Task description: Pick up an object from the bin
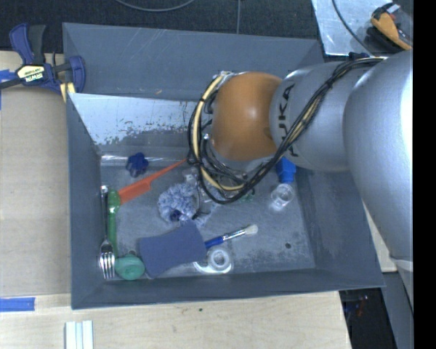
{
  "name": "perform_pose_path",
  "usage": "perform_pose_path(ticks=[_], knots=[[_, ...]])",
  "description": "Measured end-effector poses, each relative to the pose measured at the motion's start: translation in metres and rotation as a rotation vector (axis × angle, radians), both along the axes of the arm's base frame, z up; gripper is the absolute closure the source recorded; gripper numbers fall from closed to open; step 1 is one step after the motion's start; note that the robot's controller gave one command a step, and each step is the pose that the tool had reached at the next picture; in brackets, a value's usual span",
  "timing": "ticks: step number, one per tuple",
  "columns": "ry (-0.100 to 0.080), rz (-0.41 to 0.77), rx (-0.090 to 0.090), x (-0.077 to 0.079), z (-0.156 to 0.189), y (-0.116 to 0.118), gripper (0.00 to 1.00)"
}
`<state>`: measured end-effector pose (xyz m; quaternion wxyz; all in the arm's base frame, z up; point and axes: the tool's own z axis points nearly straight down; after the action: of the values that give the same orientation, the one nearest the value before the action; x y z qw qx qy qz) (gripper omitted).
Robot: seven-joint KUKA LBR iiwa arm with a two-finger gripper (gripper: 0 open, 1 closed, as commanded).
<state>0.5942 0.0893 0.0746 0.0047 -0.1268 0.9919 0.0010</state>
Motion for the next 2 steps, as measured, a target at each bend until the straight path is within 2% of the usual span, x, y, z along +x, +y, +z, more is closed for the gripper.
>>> perform_pose_path(ticks=[1, 2], knots=[[-0.014, -0.097, 0.005, -0.0370, 0.0000, -0.0246, 1.00], [-0.014, -0.098, 0.005, -0.0370, 0.0000, -0.0247, 1.00]])
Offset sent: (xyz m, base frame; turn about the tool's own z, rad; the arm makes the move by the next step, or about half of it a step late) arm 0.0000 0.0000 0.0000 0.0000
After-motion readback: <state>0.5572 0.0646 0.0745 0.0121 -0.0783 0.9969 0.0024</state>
